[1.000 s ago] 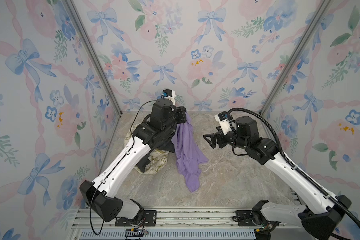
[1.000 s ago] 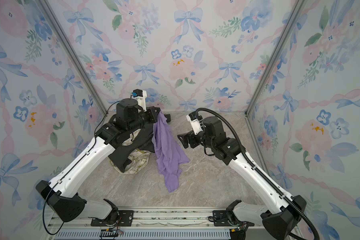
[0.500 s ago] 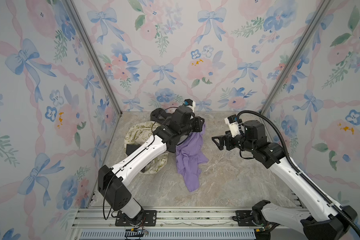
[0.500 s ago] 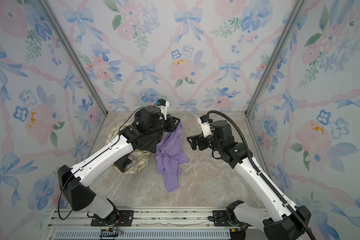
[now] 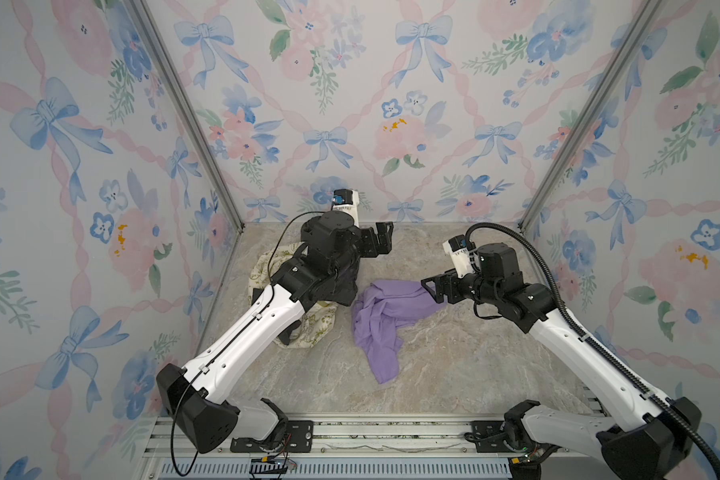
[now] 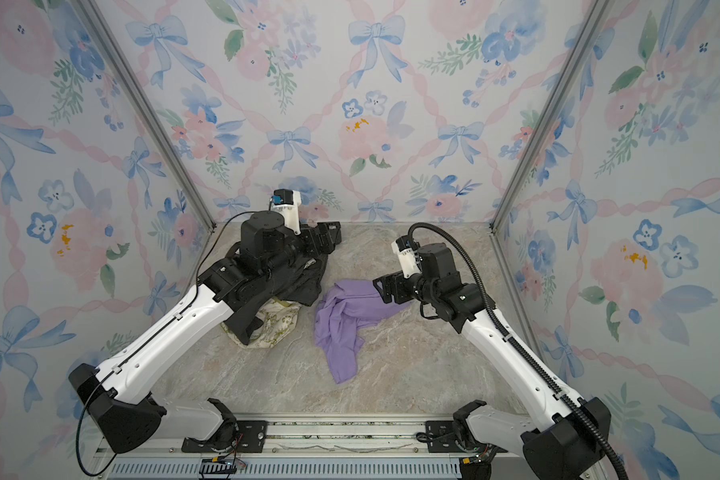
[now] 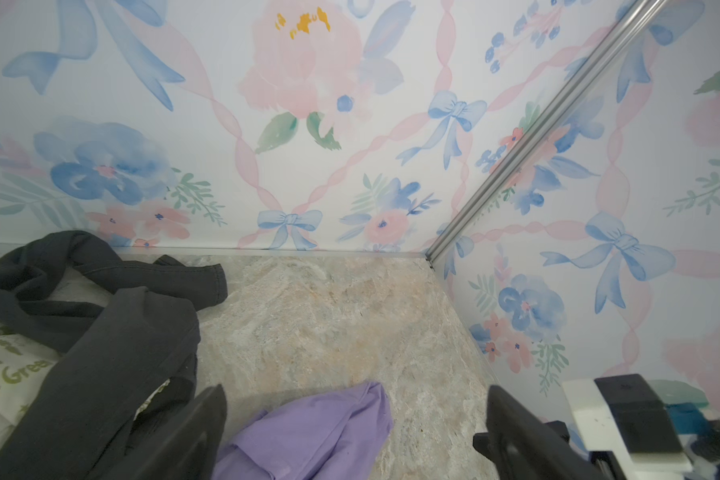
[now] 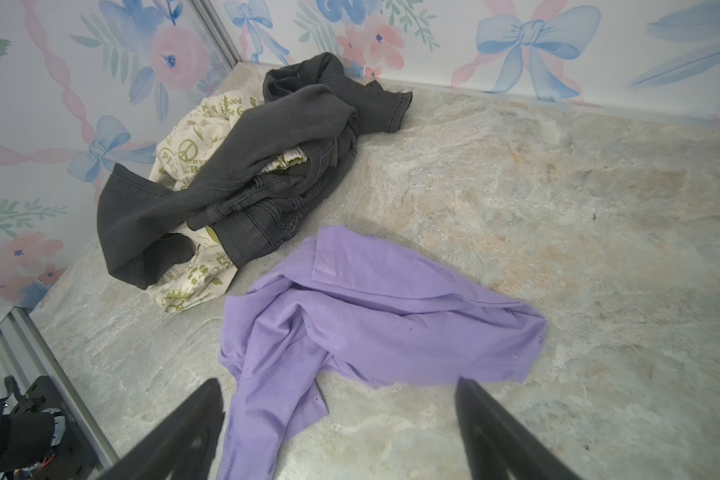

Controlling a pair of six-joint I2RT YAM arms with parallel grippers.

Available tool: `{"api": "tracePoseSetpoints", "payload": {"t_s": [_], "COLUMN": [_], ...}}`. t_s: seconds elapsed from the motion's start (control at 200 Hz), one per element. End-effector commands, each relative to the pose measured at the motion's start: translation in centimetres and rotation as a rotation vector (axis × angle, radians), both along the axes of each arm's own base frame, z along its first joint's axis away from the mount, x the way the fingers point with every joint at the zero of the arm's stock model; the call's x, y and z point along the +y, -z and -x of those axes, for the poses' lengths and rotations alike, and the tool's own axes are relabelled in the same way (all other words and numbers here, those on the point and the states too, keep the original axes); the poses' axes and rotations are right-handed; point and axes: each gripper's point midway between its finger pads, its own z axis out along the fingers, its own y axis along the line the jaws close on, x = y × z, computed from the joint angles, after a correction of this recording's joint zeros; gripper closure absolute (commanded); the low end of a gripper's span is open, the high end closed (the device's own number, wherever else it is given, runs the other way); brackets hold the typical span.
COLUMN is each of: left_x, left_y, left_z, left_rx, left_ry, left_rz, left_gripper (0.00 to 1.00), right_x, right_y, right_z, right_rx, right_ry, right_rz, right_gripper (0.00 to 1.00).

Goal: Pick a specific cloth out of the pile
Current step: 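Lower the purple shirt and grasp it with the right gripper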

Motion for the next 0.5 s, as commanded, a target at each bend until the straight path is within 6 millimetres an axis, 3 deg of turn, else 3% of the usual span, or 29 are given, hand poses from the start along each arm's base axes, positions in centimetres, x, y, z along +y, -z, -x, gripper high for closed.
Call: {"api": "tracePoseSetpoints", "payload": {"t_s": [0.0,0.27,0.445,0.495], "left_x": [3.0,8.4,9.5,9.6], "left_y": [0.2,1.1,1.7,1.8], "left_z": [0.3,2.2,3.0,3.0], "left_rx": [-0.011,-0.016,-0.012,-0.008], "left_ry": [-0.103,-0.254,-0.276,-0.276], "left_rz": [0.002,0.033,0.051,0.055], "left_gripper": [0.02,0.02,0.02,0.02], "right_x": [1.2,7.7,11.1,11.5], "right_y": [2.0,7.4,9.0,10.8], "right_z": [0.0,0.2,-0.7,-1.3], "right_rx": [0.049,0.184,0.221,0.265], "right_ry": [-0.019,-0.122,-0.13,-0.112], "right_rz": [0.04,0.136,0.146,0.172], "right_gripper": [0.13,0.19,0.28,0.34]}}
